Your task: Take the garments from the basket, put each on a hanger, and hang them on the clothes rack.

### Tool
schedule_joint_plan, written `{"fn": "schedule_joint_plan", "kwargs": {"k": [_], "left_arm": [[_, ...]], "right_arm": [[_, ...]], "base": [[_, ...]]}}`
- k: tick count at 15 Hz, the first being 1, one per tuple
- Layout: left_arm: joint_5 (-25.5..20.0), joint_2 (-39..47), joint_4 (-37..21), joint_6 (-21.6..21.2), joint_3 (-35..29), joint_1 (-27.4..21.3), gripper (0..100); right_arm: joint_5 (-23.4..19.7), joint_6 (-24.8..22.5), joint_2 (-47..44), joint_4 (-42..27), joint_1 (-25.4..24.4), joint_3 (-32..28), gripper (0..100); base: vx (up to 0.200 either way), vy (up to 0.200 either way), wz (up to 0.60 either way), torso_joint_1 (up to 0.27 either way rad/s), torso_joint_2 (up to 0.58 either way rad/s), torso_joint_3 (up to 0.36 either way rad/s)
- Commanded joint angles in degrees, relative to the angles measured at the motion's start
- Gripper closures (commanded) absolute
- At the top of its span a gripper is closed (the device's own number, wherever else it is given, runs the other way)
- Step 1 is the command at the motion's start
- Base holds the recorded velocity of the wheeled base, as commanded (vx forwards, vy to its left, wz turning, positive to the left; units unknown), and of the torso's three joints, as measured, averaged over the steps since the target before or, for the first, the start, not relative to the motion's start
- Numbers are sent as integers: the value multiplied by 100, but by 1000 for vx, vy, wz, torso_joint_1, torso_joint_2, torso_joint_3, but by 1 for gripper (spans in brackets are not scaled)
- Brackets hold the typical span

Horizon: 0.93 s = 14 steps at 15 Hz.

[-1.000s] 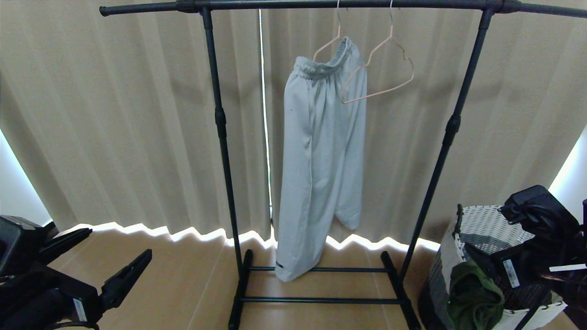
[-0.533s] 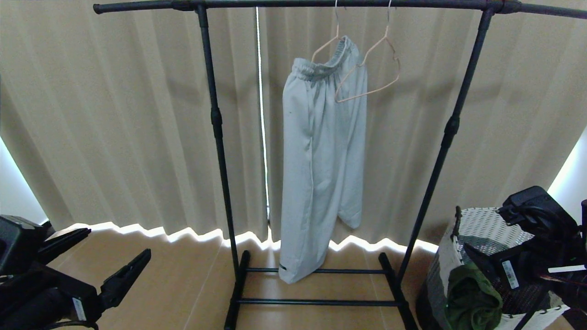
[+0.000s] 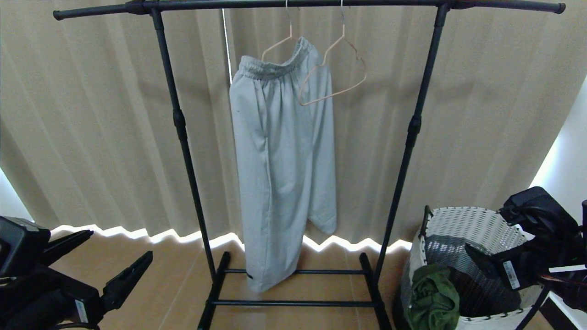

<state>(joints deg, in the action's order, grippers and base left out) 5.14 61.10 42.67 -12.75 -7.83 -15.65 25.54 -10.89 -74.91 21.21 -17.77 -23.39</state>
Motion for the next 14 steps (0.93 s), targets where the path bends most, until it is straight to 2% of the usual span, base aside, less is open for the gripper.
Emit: {"fn": "schedule_joint_plan", "kwargs": {"k": [1,12,14], "left_arm": [[4,-10,5,1,0,1,0],[-5,25,-4,10,9,-140,0],[-13,25,5,10,9,-140,0]], "right_arm": [[4,-1,12,6,90,10,0],[12,-80,20,-3,248,230,0],[12,-80,12,-3,248,239,0]], "base": [[0,-200,0,-2,2,2],[0,0,0,0,0,0],[200,0,0,2,-7,0]]}}
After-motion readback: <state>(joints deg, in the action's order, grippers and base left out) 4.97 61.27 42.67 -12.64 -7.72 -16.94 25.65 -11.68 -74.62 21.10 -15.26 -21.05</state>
